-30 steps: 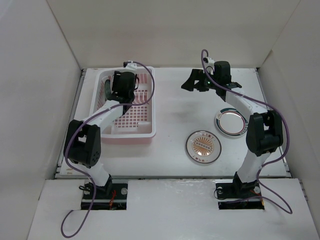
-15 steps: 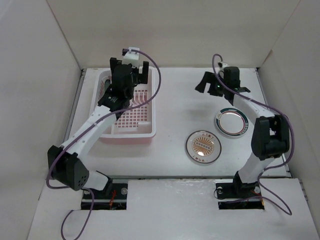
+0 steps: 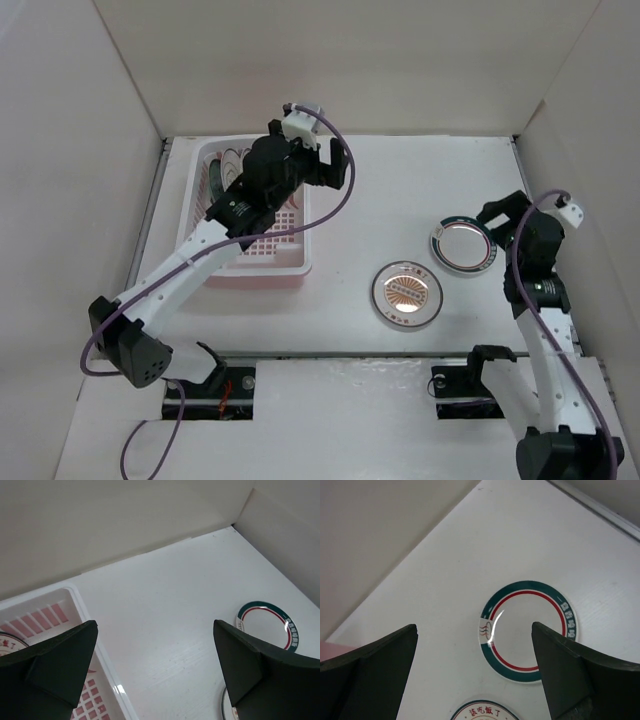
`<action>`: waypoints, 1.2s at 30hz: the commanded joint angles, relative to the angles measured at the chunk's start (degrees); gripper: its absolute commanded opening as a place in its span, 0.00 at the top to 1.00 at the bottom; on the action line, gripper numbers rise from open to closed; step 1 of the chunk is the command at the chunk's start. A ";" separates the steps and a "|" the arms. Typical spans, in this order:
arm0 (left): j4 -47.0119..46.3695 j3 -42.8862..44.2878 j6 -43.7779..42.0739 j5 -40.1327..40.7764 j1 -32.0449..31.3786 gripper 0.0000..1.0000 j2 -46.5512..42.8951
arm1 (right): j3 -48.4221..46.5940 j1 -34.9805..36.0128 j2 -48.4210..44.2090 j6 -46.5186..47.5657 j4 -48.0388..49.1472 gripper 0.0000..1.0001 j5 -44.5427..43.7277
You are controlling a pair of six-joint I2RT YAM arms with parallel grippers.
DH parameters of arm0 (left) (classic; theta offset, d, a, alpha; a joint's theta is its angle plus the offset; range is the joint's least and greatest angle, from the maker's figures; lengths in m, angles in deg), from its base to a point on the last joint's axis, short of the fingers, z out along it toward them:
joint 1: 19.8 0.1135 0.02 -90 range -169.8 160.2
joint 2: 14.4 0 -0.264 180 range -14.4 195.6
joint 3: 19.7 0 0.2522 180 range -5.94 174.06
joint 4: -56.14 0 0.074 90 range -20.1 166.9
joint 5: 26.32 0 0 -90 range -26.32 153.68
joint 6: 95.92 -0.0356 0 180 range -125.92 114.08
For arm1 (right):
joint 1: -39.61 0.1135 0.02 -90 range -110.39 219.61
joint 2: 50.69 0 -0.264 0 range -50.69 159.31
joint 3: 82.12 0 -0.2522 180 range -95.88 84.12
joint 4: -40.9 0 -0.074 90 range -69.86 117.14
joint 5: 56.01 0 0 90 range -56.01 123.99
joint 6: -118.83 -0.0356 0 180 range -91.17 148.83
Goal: Load the plates into the dish rack
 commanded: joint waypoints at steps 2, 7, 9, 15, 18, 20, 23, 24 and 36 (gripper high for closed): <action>-0.41 2.76 3.06 -3.30 -0.74 0.00 1.23 | 5.33 -0.89 -2.08 -8.62 -7.71 0.00 -4.10; 0.11 2.76 3.06 -4.53 -0.74 0.00 1.23 | 13.76 -2.12 -0.40 -14.58 -7.18 0.00 5.05; 0.12 2.76 2.44 -4.53 -0.74 0.00 1.23 | 16.32 -2.64 -3.03 -16.70 -7.88 0.00 5.59; 0.73 2.76 1.92 -5.66 -0.74 0.00 1.23 | 19.66 -3.17 -12.45 -21.19 -12.19 0.00 3.30; 0.73 2.76 2.44 -6.98 -0.74 0.00 1.23 | 21.07 -3.70 -7.91 -21.80 -8.79 0.01 3.30; 0.21 2.76 2.44 -7.60 -0.74 0.00 1.23 | 21.95 -4.75 -4.38 -22.51 -5.53 0.04 4.88; 0.21 2.76 2.44 -7.60 -0.74 0.00 1.23 | 23.10 -5.28 2.04 -23.83 -0.16 0.08 5.94; 0.21 2.76 2.44 -7.60 -0.74 0.00 1.23 | 23.10 -5.28 3.10 -24.44 0.55 0.08 5.94; 0.21 2.76 2.44 -8.13 -0.74 0.00 1.85 | 20.64 -7.92 12.95 -26.46 4.16 0.18 3.48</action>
